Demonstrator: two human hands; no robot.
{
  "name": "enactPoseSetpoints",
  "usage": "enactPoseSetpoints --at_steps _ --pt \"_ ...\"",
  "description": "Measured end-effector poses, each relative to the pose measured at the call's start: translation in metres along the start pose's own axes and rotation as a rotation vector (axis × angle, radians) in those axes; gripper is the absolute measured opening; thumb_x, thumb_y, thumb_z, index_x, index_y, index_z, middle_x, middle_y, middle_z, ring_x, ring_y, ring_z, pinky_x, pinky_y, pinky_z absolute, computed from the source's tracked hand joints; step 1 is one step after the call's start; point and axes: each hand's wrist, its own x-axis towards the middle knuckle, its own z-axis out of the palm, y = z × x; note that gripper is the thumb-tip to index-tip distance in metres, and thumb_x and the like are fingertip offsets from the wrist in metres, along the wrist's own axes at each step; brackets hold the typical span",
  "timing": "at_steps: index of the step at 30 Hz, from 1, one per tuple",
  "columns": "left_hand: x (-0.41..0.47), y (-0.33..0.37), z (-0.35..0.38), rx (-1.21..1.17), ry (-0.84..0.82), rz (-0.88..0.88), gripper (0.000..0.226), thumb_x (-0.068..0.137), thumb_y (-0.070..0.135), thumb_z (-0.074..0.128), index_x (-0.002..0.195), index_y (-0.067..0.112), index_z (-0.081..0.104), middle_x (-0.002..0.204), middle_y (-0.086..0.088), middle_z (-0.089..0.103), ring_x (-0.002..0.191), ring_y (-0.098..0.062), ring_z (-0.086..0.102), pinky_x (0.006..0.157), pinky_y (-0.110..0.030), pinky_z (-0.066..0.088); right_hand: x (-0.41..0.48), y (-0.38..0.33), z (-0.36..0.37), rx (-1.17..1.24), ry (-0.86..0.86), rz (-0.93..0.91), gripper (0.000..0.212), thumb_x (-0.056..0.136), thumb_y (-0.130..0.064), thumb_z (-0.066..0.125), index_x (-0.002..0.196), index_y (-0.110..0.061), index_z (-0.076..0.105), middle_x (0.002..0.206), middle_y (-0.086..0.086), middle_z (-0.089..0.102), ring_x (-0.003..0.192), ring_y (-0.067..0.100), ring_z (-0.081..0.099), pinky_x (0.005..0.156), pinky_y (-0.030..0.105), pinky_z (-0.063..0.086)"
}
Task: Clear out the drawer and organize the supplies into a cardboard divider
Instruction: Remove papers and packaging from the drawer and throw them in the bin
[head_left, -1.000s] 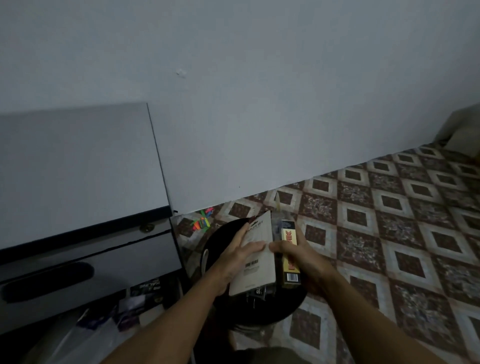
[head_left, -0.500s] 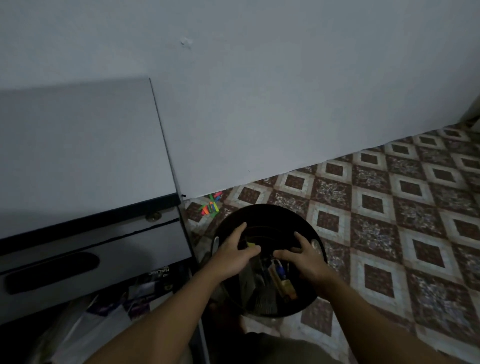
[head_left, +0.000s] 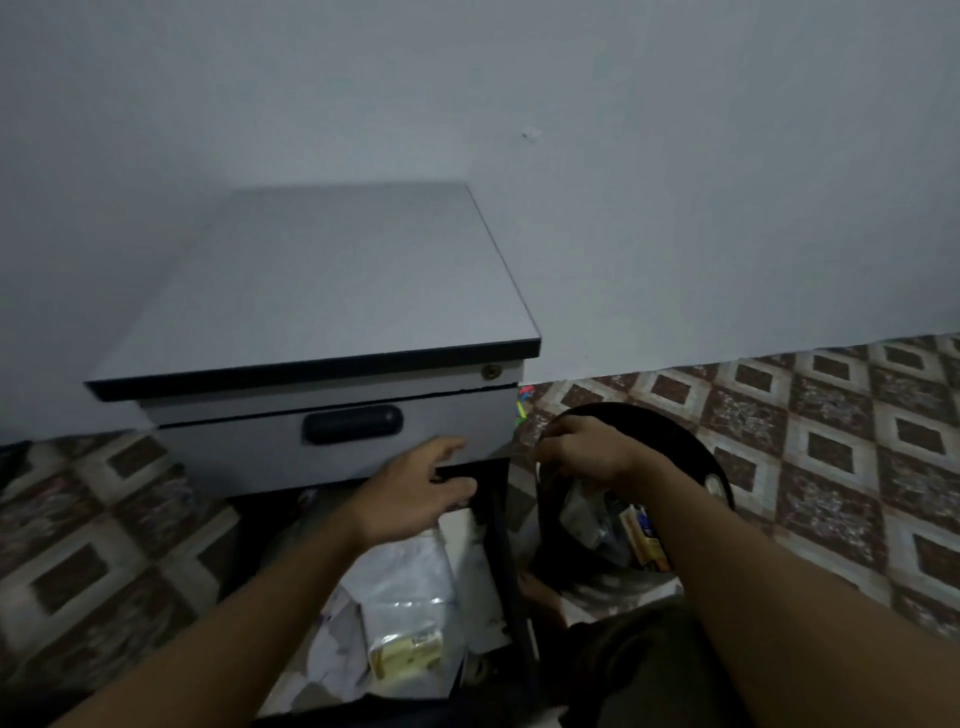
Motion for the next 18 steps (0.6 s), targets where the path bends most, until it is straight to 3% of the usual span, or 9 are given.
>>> enactPoseSetpoints --at_steps 2,5,6,8,10,12,15,17,18 --pt "-0.019 -0.023 -0.019 -0.001 0.044 -0.059 0.062 0.092 0.034 0.067 0.148 0.027 0.041 0.150 0.001 0.044 0.135 -0.018 0.046 0.111 -0.034 0.039 -0.006 -0.015 0.032 -0.034 -0.050 0.000 0.019 0.085 -0.025 0.069 0.097 -0.011 0.069 0.088 0.007 0.065 0.080 0.023 0.063 0.062 0.033 0.054" --pt "-0.043 -0.057 -0.037 -0.037 0.129 -0.169 0.056 0.091 0.026 0.069 0.142 0.017 0.048 0.141 -0.004 0.053 0.125 -0.019 0.053 0.109 -0.035 0.041 -0.015 -0.026 0.081 -0.039 -0.114 -0.014 0.020 0.086 -0.022 0.068 0.093 -0.003 0.069 0.080 0.005 0.061 0.070 0.018 0.057 0.056 0.024 0.046" --pt "-0.052 -0.068 -0.040 -0.046 0.154 -0.208 0.052 0.089 0.026 0.070 0.137 0.015 0.052 0.135 -0.004 0.056 0.119 -0.018 0.055 0.105 -0.033 0.043 -0.018 -0.026 0.095 -0.030 -0.125 -0.003 0.011 0.087 -0.019 0.067 0.084 -0.008 0.067 0.076 0.001 0.059 0.065 0.012 0.054 0.054 0.018 0.044" --pt "-0.061 -0.098 -0.043 -0.064 0.214 -0.274 0.065 0.076 0.042 0.071 0.133 0.016 0.055 0.132 -0.002 0.057 0.116 -0.017 0.056 0.103 -0.033 0.044 -0.023 -0.023 0.124 -0.016 -0.127 0.026 0.020 0.091 -0.010 0.064 0.076 -0.021 0.057 0.072 -0.006 0.055 0.057 -0.001 0.053 0.049 0.008 0.039" --pt "-0.065 -0.131 -0.040 -0.115 0.229 -0.353 0.078 0.065 0.054 0.066 0.135 0.023 0.054 0.132 0.001 0.059 0.114 -0.016 0.059 0.105 -0.036 0.046 -0.024 -0.007 0.149 -0.039 -0.104 0.072 0.016 0.089 -0.015 0.066 0.101 -0.015 0.057 0.095 0.004 0.063 0.082 0.006 0.064 0.069 0.015 0.047" --pt "-0.063 -0.158 -0.031 -0.160 0.205 -0.381 0.070 0.068 0.049 0.070 0.134 0.030 0.053 0.132 0.001 0.061 0.111 -0.012 0.061 0.104 -0.035 0.047 -0.017 0.016 0.172 -0.143 -0.080 0.138 0.069 0.083 -0.031 0.068 0.142 -0.013 0.038 0.134 0.016 0.053 0.121 0.028 0.055 0.096 0.029 0.045" --pt "-0.064 -0.155 -0.019 -0.089 0.195 -0.405 0.099 0.069 0.055 0.071 0.155 0.033 0.026 0.157 0.004 0.032 0.137 -0.019 0.041 0.116 -0.039 0.035 -0.015 0.034 0.194 -0.197 -0.074 0.165 0.094 0.082 -0.040 0.066 0.155 -0.020 0.011 0.151 0.024 0.031 0.138 0.039 0.034 0.111 0.040 0.034" --pt "-0.060 -0.153 -0.013 -0.073 0.189 -0.445 0.100 0.080 0.053 0.070 0.158 0.034 0.009 0.163 0.002 0.018 0.147 -0.023 0.026 0.119 -0.037 0.027 -0.011 0.038 0.203 -0.196 -0.071 0.158 0.101 0.082 -0.046 0.065 0.157 -0.025 0.001 0.156 0.023 0.021 0.142 0.041 0.024 0.115 0.043 0.027" --pt "-0.057 -0.150 -0.011 -0.071 0.178 -0.454 0.097 0.084 0.053 0.067 0.158 0.036 0.006 0.162 0.000 0.020 0.147 -0.024 0.024 0.119 -0.036 0.026 -0.009 0.037 0.205 -0.204 -0.068 0.164 0.102 0.082 -0.049 0.065 0.157 -0.029 -0.001 0.157 0.021 0.018 0.143 0.042 0.021 0.115 0.044 0.024"
